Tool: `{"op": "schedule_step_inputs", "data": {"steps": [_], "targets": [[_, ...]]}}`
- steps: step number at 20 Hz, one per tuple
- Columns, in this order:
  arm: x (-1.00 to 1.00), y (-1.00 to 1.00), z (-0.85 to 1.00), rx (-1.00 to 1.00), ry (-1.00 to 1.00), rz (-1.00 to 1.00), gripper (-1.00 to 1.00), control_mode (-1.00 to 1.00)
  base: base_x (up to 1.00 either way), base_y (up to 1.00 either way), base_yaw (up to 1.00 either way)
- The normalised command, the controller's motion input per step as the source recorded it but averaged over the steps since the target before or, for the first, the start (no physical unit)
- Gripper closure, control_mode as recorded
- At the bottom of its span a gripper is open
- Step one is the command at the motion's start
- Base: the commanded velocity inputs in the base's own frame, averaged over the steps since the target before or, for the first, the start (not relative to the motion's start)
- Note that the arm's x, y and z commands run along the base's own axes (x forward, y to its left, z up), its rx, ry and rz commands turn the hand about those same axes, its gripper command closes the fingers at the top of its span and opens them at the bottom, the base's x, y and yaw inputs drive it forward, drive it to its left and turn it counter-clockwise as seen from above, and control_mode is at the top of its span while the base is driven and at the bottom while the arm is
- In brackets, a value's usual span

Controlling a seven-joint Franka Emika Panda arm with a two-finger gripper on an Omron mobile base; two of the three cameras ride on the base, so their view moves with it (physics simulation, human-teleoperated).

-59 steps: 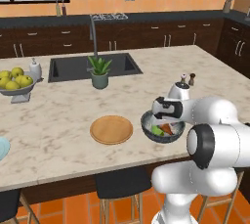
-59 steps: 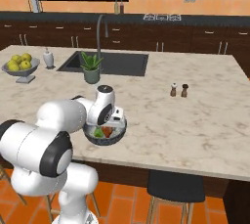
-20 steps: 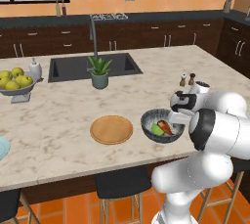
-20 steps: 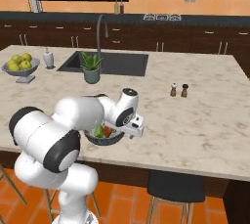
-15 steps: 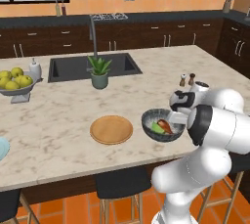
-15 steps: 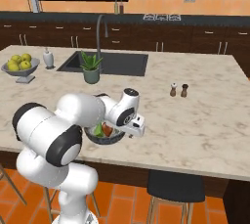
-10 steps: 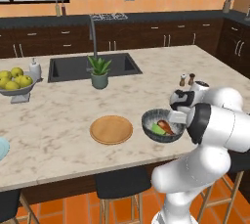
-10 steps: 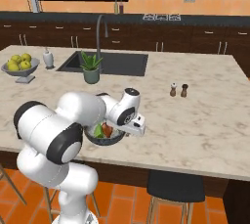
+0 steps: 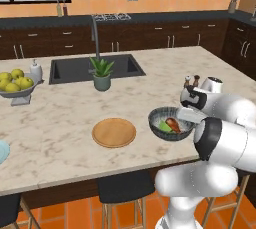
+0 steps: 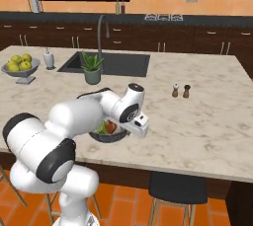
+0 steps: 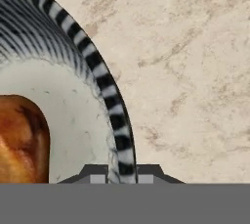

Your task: Pick the chicken drumstick and lemon wedge from their plates and place them in the bowl. Then put the bowl in the fridge.

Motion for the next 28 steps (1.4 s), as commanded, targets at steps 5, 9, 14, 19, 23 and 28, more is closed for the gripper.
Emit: {"op": "schedule_step_inputs", "data": {"steps": [5, 9, 14, 19, 23, 28], "targets": [[-0.28, -0.07, 0.18, 0.02, -0.01, -0.49, 1.00, -1.00, 0.00, 0.00, 0.00], [-0.06, -0.02, 0.00, -0.05, 0.00, -0.83, 1.00, -1.00, 0.00, 0.00, 0.00], [0.00, 0.00, 0.00, -0.09, -0.08, -0.85, 1.00, -1.00, 0.00, 0.00, 0.00], [-0.15, 0.08, 0.33, -0.01, -0.19, -0.38, 1.00, -1.00, 0.00, 0.00, 0.00], [-0.70, 0.08, 0.89, 0.02, -0.23, 0.00, 1.00, -1.00, 0.00, 0.00, 0.00], [-0.79, 0.30, 0.69, 0.03, -0.05, 0.06, 1.00, -1.00, 0.00, 0.00, 0.00]]}}
